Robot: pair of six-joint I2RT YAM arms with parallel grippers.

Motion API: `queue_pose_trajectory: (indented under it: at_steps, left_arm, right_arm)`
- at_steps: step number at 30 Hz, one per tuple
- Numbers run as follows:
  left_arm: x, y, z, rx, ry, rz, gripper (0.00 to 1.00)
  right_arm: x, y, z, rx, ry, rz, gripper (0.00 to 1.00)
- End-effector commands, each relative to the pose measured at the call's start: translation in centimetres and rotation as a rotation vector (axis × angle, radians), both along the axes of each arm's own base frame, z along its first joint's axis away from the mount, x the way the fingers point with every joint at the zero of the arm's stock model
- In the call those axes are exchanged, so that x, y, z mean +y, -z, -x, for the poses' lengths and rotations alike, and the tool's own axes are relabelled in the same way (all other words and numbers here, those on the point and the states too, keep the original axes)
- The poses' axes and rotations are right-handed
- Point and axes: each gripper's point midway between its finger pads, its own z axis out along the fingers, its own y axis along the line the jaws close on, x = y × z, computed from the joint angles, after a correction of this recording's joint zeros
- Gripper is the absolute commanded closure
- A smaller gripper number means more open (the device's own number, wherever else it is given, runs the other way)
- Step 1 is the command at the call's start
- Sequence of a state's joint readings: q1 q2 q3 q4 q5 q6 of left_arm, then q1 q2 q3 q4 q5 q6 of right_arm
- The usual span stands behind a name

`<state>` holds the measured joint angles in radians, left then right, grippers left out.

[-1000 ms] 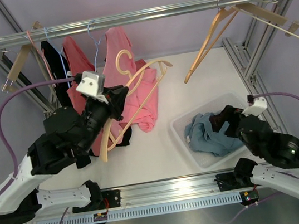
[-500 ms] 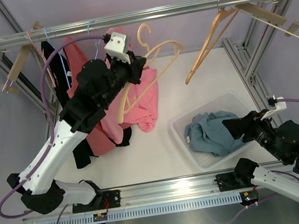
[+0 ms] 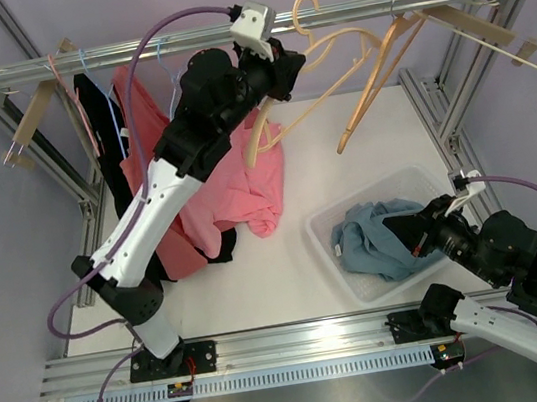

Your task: Remove the t-shirt from the hanger

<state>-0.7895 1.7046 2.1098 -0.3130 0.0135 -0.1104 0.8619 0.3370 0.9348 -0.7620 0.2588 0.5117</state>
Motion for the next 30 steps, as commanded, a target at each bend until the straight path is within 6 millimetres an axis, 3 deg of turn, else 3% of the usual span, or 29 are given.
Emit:
queue_pose_trajectory:
  at_steps: [1,6,14,18,19,27,30]
  left_arm:
    - [0.2,-4.4,-0.8,-0.074,0.007,0.096,1.0]
    - [-0.4,-1.8,-4.5,-0.022,-0.016,0.076,1.0]
    - [-0.3,-0.3,-6.8,-0.032,-0.087,0.04,1.0]
    - [-0.5,1.2,-6.9,-0.02,-0.077,0.003,1.0]
    - [-0.7,2.4,-7.0,-0.003,-0.075,-0.014,1.0]
    - [-0.5,3.1,-7.1,-0.011,-0.085,-0.029,1.0]
    - [-0.5,4.5,-7.5,-0.009,-0.095,-0.066,1.0]
  right_arm:
    - [1.0,-0.7,-0.1,-0.043,-0.047,0.004,0.92]
    - [1.1,-0.9,0.1,-0.053,-0.059,-0.007,0.92]
    - [1.5,-0.3,0.0,-0.04,-0.071,-0.002,0.92]
    - [2.0,0.3,-0.2,-0.03,-0.077,0.005,0.92]
    - [2.0,0.2,-0.3,-0.034,-0.072,0.0,0.92]
    - [2.4,-0.1,-0.4,-0.034,-0.081,-0.018,0.92]
    - [2.3,-0.3,-0.3,-0.039,-0.08,-0.029,0.92]
